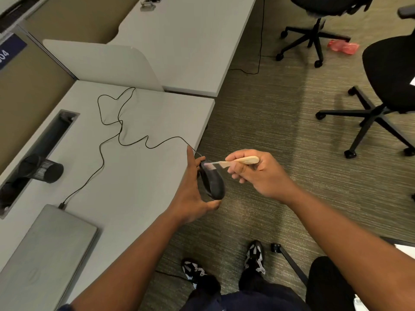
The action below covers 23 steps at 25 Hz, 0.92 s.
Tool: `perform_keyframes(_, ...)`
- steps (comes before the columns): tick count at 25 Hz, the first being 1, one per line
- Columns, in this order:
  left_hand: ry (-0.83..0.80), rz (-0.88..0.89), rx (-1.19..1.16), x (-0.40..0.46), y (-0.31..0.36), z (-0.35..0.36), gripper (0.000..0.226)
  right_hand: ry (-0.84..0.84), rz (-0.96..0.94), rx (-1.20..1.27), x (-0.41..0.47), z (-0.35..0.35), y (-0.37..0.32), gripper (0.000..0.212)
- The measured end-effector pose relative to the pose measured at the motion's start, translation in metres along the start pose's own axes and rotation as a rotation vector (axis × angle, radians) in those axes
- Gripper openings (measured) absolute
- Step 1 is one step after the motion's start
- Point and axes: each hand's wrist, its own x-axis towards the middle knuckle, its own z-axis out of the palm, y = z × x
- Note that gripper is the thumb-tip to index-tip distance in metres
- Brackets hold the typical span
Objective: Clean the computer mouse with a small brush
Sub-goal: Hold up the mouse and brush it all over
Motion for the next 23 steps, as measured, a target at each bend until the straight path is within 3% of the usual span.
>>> perform_keyframes(9,-0.006,0.001,-0.037,0.0,-0.002,-0.001,0.16,-0.304,0.069,-0.261,0.0,-0.017,-0.009,0.011)
perform_keyframes(14,-0.023,-0.009,-0.023,0.001,-0.001,0.0,0.162,-0.172,-0.053,-0.204,0.0,-0.009,-0.01,0.007)
perform_keyframes(23,0.005,-0.012,-0.049,0.001,-0.001,0.001,0.163,-0.166,0.073,-0.229,0.001,-0.008,-0.002,0.018)
